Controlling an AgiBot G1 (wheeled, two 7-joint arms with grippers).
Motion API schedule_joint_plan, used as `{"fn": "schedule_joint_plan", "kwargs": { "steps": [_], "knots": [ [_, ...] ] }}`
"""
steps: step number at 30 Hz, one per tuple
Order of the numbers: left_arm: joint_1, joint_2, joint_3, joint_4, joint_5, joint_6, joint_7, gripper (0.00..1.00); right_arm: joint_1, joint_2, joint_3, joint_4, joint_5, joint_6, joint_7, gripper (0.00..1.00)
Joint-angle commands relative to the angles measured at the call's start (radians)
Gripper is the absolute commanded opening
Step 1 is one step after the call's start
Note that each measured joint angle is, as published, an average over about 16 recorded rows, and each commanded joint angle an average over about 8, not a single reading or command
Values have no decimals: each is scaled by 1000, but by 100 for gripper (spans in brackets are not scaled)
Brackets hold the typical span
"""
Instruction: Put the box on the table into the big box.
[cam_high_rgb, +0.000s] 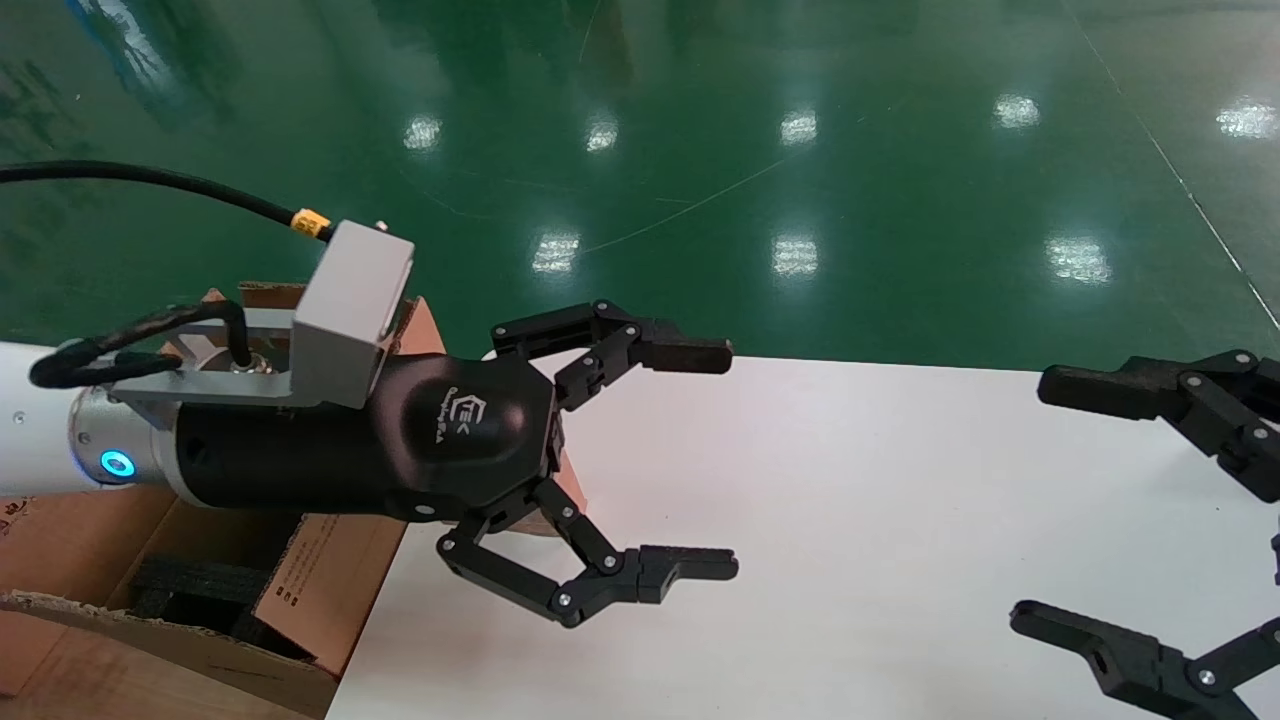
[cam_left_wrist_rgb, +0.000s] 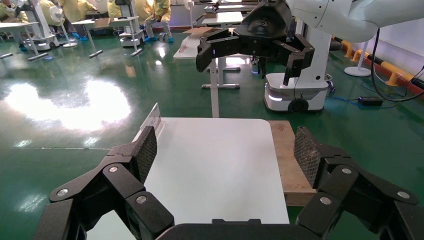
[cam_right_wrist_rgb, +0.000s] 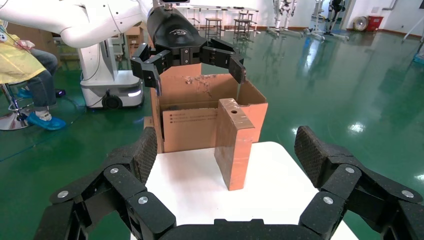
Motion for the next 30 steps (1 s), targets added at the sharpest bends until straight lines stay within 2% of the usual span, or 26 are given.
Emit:
{"fn": "schedule_joint_plan", "kwargs": {
  "steps": [1,30],
  "knots": [
    [0,0,0,0,0,0,0,100,0,0,0,0,0,0,0,100],
    [-2,-14,6,-20,9,-12,-27,100,0,0,0,-1,0,0,-1,100]
  ]
}}
